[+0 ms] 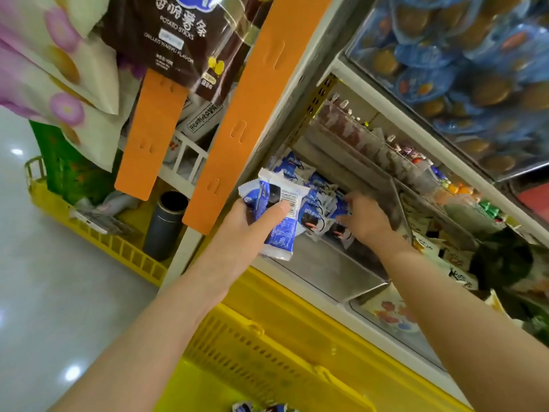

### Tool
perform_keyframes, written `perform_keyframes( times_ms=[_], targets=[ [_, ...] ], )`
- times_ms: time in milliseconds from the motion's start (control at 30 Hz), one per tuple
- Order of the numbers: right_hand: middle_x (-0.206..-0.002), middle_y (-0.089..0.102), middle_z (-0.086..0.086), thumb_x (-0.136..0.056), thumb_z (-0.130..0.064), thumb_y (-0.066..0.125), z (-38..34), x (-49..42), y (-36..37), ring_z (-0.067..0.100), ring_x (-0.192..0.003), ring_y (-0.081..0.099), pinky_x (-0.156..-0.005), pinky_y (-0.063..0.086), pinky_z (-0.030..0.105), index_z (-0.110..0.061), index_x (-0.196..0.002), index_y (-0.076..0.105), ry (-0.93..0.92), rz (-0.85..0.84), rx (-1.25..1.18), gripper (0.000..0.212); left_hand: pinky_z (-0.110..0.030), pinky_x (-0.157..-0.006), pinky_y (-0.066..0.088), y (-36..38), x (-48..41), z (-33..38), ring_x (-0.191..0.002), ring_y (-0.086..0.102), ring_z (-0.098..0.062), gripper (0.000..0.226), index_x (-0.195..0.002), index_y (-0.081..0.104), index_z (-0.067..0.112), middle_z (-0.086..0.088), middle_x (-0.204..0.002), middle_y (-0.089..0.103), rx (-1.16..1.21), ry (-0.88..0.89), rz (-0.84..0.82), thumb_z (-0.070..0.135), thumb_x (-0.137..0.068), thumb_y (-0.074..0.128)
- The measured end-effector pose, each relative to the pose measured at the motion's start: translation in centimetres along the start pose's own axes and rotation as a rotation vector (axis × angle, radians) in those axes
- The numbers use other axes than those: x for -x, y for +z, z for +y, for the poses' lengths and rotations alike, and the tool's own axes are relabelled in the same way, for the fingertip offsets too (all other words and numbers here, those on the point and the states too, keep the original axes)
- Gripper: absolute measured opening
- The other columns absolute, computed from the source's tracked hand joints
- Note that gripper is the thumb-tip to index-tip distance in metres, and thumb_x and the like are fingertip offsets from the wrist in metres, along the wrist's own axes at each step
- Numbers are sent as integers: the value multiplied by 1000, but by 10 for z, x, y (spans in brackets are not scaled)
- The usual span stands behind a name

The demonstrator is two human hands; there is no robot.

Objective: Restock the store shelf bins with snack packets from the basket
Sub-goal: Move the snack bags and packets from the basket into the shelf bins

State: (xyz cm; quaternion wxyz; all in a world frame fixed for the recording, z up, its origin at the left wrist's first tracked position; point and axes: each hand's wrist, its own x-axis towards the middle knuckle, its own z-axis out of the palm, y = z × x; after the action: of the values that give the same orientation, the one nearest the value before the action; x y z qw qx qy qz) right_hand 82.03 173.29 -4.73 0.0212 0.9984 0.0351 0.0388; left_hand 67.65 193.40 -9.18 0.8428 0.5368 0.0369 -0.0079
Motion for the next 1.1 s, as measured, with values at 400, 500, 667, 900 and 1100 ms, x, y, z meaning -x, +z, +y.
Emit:
perform_keyframes(
  times_ms=[400,500,667,900,1100],
  targets=[
    [-107,45,-24,-85,-25,66,-66,160,-20,-23,-79,53,-65,45,0,-23,-130,33,-203,-172,-887,56,-43,-95,46,21,37,0,-107,58,-13,88,-146,-1,38,10,-137,44,-33,-156,16,55,-79,52],
    [-127,44,-10,-86,-15,65,-74,177,-7,-16,-92,53,-75,45,1,-15,-135,30,-206,6,-880,60,-40,-83,52,27,42,-4,-109,60,-19,66,-147,12,32,-3,-132,55,82,-210,22,58,-89,34],
    [-117,50,-14,-85,-41,62,-80,190,-7,-11,-90,47,-71,34,-7,-19,-135,38,-231,-70,-797,59,-34,-80,52,30,52,-4,-101,65,-19,61,-141,35,20,-11,-119,64,205,-191,-11,56,-94,21],
    [-114,66,9,-94,-19,50,-66,176,-28,18,-103,64,-88,52,28,-9,-114,58,93,-357,-1443,24,-42,-77,56,24,51,6,-96,67,-27,52,-133,31,18,-12,-115,64,46,-176,39,38,-90,52],
    [-107,70,14,-97,-22,44,-45,176,-37,23,-99,68,-79,58,35,-3,-116,57,210,-560,-1933,30,-21,-50,54,16,49,3,-71,70,-3,48,-101,34,32,16,-68,70,-64,-74,-23,32,-71,72]
  ],
)
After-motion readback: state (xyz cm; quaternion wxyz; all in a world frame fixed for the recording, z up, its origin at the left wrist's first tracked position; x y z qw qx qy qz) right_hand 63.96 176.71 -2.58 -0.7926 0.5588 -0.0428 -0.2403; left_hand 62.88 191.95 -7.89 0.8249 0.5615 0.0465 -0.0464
